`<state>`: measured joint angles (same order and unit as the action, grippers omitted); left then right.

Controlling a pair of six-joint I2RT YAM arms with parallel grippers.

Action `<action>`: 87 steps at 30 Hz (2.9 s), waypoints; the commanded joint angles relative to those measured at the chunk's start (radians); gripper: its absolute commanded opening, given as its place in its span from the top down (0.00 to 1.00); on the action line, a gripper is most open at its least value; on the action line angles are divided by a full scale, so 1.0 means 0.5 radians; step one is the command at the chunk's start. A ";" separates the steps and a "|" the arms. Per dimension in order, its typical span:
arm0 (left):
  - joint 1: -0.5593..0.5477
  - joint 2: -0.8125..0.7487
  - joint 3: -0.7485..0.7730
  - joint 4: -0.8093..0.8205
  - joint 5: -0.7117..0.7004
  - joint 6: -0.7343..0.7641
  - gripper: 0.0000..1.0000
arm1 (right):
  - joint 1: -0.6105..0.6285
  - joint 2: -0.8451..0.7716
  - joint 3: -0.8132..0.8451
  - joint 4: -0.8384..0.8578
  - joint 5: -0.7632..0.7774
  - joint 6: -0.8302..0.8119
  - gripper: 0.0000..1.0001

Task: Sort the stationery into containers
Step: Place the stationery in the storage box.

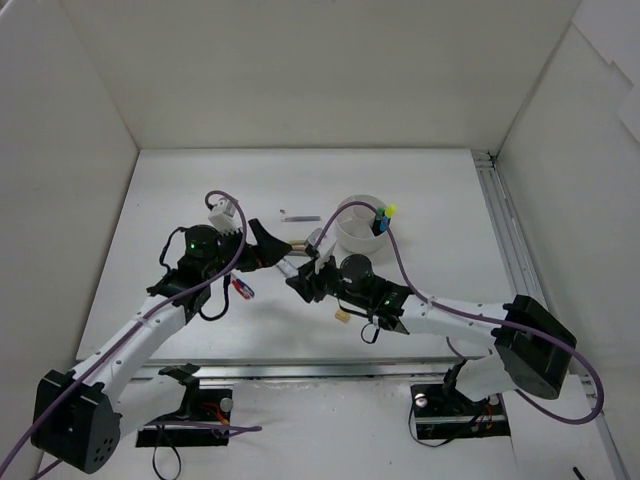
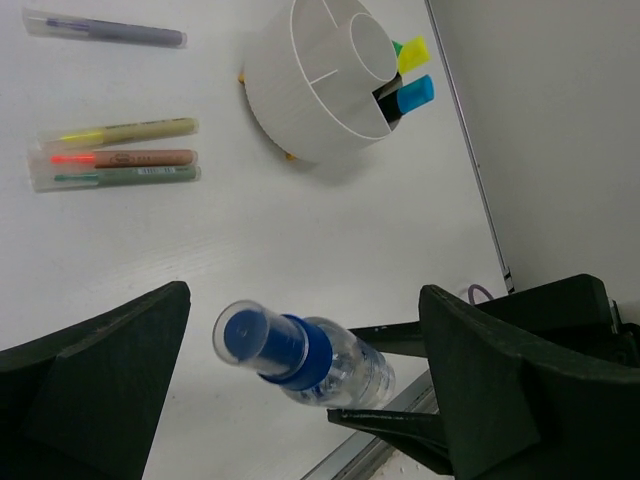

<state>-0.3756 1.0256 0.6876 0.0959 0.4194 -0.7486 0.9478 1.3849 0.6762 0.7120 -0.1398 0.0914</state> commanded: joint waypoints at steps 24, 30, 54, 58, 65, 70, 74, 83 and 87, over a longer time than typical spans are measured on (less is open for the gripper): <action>-0.301 0.013 0.235 0.121 -0.234 0.163 1.00 | 0.102 0.071 0.215 0.325 0.209 0.032 0.48; -0.365 0.035 0.278 0.026 -0.348 0.187 1.00 | 0.105 0.086 0.255 0.322 0.206 0.007 0.41; -0.157 -0.170 0.451 -0.305 -0.486 0.304 0.01 | -0.327 -0.098 0.123 0.334 0.507 -0.090 1.00; -0.041 -0.391 0.346 -0.324 -0.575 0.325 0.01 | -0.542 -0.089 0.178 0.367 0.522 -0.253 1.00; 0.214 -0.431 0.187 -0.450 -0.578 0.319 0.01 | -0.984 0.193 0.307 0.628 0.065 -0.238 0.99; 0.334 -0.422 0.058 -0.416 -0.462 0.310 0.00 | -1.119 0.387 0.476 0.708 -0.131 -0.299 0.97; 0.404 -0.428 0.030 -0.404 -0.434 0.328 0.01 | -1.153 0.494 0.541 0.720 -0.202 -0.312 0.96; 0.463 -0.358 0.048 -0.397 -0.357 0.344 0.01 | -1.168 0.645 0.531 0.800 -0.199 -0.263 0.93; 0.481 -0.361 0.036 -0.407 -0.345 0.344 0.01 | -1.193 0.675 0.492 0.855 -0.181 -0.259 0.92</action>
<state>-0.1432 0.8497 0.6712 -0.1604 0.2241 -0.5949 0.3698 1.7401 0.9016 0.9852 -0.2279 -0.0452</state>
